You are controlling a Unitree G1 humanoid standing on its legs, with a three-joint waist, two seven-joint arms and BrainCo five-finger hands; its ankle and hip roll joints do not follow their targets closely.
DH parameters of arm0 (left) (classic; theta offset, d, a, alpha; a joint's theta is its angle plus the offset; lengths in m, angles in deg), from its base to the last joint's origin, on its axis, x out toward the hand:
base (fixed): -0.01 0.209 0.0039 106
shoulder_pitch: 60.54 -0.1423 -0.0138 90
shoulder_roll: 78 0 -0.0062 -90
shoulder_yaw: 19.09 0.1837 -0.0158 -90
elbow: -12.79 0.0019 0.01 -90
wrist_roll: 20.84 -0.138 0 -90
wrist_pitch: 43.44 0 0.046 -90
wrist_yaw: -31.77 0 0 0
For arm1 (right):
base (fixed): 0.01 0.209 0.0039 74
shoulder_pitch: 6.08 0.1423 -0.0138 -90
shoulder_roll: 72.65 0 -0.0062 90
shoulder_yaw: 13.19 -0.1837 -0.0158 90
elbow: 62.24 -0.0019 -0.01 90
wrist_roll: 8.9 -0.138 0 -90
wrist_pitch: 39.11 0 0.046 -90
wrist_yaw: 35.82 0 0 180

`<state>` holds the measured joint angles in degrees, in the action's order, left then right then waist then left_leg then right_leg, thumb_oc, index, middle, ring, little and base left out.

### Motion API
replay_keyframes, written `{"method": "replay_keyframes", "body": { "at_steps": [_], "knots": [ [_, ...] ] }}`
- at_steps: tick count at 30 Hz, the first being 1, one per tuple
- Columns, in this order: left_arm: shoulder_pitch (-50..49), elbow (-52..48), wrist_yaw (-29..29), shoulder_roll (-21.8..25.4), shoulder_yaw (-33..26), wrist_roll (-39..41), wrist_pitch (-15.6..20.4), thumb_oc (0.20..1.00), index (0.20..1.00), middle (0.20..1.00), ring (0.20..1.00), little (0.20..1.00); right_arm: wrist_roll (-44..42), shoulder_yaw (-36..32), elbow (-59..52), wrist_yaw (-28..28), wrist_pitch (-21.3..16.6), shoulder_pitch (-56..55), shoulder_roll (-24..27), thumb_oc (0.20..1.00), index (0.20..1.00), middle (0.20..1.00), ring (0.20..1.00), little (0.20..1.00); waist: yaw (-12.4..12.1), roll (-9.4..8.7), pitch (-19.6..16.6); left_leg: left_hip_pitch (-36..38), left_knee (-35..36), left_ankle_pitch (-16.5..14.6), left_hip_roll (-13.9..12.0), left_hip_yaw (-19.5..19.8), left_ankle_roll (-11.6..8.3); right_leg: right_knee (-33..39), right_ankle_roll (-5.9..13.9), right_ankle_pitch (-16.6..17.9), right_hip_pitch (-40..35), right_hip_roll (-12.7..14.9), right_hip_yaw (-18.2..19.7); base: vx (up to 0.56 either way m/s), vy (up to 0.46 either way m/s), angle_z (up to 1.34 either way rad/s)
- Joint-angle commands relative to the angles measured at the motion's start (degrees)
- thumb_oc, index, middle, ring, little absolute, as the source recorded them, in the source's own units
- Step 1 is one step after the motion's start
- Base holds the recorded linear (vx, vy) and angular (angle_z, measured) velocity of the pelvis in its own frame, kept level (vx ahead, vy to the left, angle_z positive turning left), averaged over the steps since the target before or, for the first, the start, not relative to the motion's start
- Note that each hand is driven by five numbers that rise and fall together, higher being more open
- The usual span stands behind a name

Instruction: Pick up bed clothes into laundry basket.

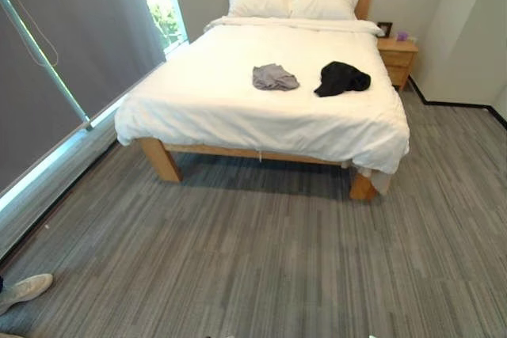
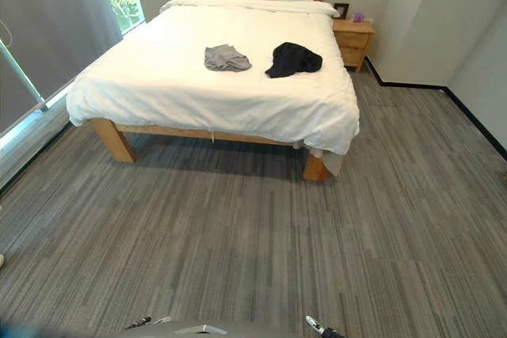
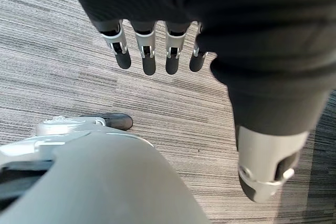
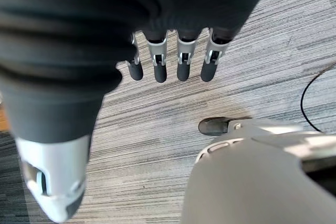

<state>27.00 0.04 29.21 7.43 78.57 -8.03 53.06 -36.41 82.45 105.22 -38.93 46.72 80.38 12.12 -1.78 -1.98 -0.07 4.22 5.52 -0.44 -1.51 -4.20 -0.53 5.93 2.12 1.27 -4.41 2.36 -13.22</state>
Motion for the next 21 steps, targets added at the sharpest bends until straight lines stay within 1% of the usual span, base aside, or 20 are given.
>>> {"method": "replay_keyframes", "body": {
  "at_steps": [1,7,10,11,13,14,15,16,17,18,19,21],
  "knots": [
    [5.0,3.5,-0.2,-2.1,1.9,-1.8,1.2,1.0,1.0,1.0,1.0,1.0,0.2,2.1,2.4,-0.8,-0.9,4.4,0.4,1.0,1.0,1.0,1.0,1.0,-0.3,-0.92,1.5,-0.7,-0.5,0.7,0.6,-0.3,-2.39,-0.9,6.08,0.2,-0.7,4.2,-2.7,0.0,0.0,0.0],
    [5.9,3.1,1.2,-1.5,1.2,-0.4,1.7,1.0,1.0,1.0,1.0,1.0,-1.4,1.0,2.9,-0.5,-1.1,4.7,0.7,1.0,1.0,1.0,1.0,1.0,-0.4,-0.99,1.3,-0.7,-0.5,0.6,0.7,-0.1,-2.43,-0.9,6.1,0.1,-0.7,4.3,-2.7,0.0,0.0,0.0],
    [7.5,1.4,1.8,-0.6,1.6,0.6,2.0,1.0,1.0,1.0,1.0,1.0,-0.8,0.8,3.7,0.0,-0.9,6.2,1.9,1.0,1.0,1.0,1.0,1.0,-0.5,-0.96,1.2,-0.7,-0.5,0.6,0.7,0.0,-2.49,-0.9,6.11,0.1,-0.9,4.3,-2.8,0.0,0.0,0.0],
    [9.7,-0.6,2.2,0.7,2.2,1.5,2.5,1.0,1.0,1.0,1.0,1.0,0.2,1.0,2.5,0.5,-1.2,8.2,3.9,1.0,1.0,1.0,1.0,1.0,-0.4,-0.86,1.0,-0.7,-0.5,0.6,0.6,0.0,-2.58,-0.9,6.13,0.2,-0.9,4.3,-2.8,0.0,0.0,0.0],
    [9.7,-0.6,2.2,0.7,2.2,1.5,2.5,1.0,1.0,1.0,1.0,1.0,0.3,1.0,2.5,0.5,-1.2,8.2,3.9,1.0,1.0,1.0,1.0,1.0,-0.4,-0.86,1.1,-0.6,-0.5,0.6,0.6,0.0,-2.58,-0.9,6.13,0.2,-1.0,4.3,-2.8,0.0,0.0,0.0],
    [15.0,-4.2,3.2,3.4,3.4,2.8,1.8,1.0,1.0,1.0,1.0,1.0,2.0,2.1,-0.6,1.4,-0.4,13.2,7.3,1.0,1.0,1.0,1.0,1.0,-0.1,-0.65,0.9,-0.5,-0.5,0.7,0.6,-0.4,-2.64,-0.9,6.12,0.5,-0.8,4.2,-2.3,0.0,0.0,0.0],
    [16.1,-6.7,3.5,4.0,3.7,3.8,2.0,1.0,1.0,1.0,1.0,1.0,2.5,2.5,-3.0,2.0,-0.5,14.5,8.2,1.0,1.0,1.0,1.0,1.0,0.0,-0.59,1.0,-0.6,-0.5,0.8,0.5,-0.4,-2.63,-0.9,6.11,0.5,-0.6,4.2,-2.2,-0.03,0.019,-0.05],
    [16.0,-11.6,3.4,4.9,3.8,5.7,2.1,1.0,1.0,1.0,1.0,1.0,3.1,2.7,-6.9,2.4,-0.5,15.1,9.2,1.0,1.0,1.0,1.0,1.0,0.1,-0.53,1.2,-0.7,-0.5,0.9,0.4,-0.6,-2.63,-0.9,6.15,0.6,-0.5,4.1,-2.0,-0.03,0.006,-0.08],
    [15.2,-18.8,3.6,6.4,3.6,7.2,2.1,1.0,1.0,1.0,1.0,1.0,3.5,2.4,-11.9,3.2,-0.4,14.9,10.3,1.0,1.0,1.0,1.0,1.0,0.2,-0.49,1.3,-0.8,-0.5,1.0,0.4,-0.7,-2.61,-0.9,6.17,0.7,-0.3,4.1,-1.8,-0.02,0.003,-0.07],
    [15.0,-19.0,3.6,6.4,3.6,7.2,1.9,1.0,1.0,1.0,1.0,1.0,3.6,2.4,-12.1,3.2,-0.3,14.8,10.2,1.0,1.0,1.0,1.0,1.0,0.2,-0.5,1.3,-0.7,-0.5,1.0,0.4,-0.7,-2.62,-0.9,6.18,0.7,-0.3,4.1,-1.8,0.0,0.0,0.0],
    [13.4,-27.5,4.1,8.0,2.8,8.6,1.9,1.0,1.0,1.0,1.0,1.0,3.6,1.9,-20.2,3.9,-0.1,14.0,11.2,1.0,1.0,1.0,1.0,1.0,0.3,-0.44,1.4,-0.7,-0.5,1.1,0.4,-0.9,-2.63,-0.9,6.22,0.8,-0.2,4.1,-1.6,0.0,0.0,0.0],
    [7.7,-41.9,4.5,9.7,-0.4,9.4,1.7,1.0,1.0,1.0,1.0,1.0,4.2,0.0,-35.9,4.5,-0.2,10.3,12.3,1.0,1.0,1.0,1.0,1.0,0.4,-0.42,1.7,-1.0,-0.5,1.2,0.3,-1.2,-2.58,-0.9,6.29,1.0,0.1,4.1,-1.3,-0.02,0.013,-0.1]
  ]
}}
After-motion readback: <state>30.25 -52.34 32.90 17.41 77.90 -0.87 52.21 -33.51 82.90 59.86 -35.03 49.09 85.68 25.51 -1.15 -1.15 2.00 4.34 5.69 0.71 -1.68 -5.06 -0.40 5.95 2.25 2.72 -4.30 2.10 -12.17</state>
